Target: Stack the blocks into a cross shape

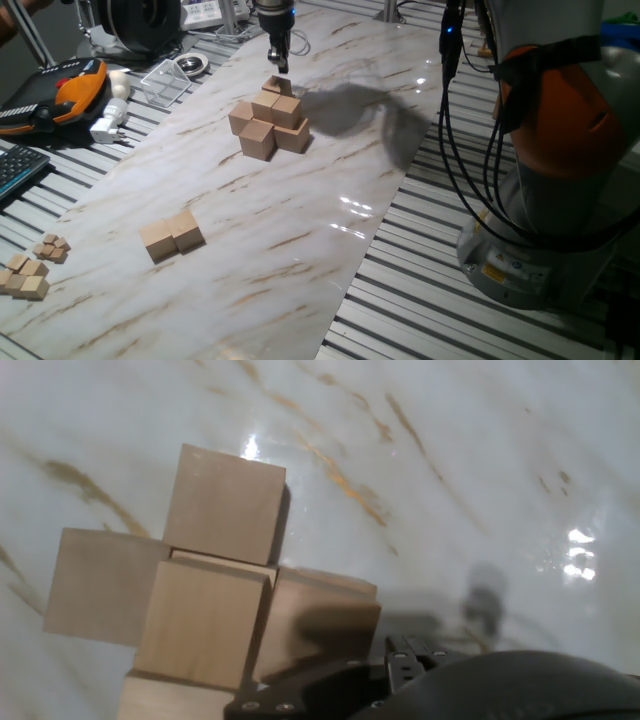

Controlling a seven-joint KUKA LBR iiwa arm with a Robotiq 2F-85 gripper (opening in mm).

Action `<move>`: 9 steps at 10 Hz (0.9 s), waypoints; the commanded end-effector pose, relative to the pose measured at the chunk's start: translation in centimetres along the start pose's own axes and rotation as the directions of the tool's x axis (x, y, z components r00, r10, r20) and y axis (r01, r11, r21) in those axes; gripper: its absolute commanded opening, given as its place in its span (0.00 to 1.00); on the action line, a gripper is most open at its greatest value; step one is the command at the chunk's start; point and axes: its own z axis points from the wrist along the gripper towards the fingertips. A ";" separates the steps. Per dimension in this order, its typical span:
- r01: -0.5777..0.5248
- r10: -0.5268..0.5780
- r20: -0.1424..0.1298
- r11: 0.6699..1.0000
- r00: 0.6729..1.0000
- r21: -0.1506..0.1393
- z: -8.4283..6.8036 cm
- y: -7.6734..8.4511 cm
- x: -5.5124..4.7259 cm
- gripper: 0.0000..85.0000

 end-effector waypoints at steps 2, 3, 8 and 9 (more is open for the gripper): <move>0.000 0.000 0.001 1.000 1.000 -0.004 0.2 0.2 -0.1 0.00; -0.002 0.002 0.002 1.000 1.000 -0.006 0.3 0.4 -0.1 0.00; -0.010 0.010 0.003 1.000 1.000 -0.010 0.5 0.9 -0.1 0.00; -0.010 0.010 0.001 1.000 1.000 -0.010 0.4 1.0 -0.1 0.00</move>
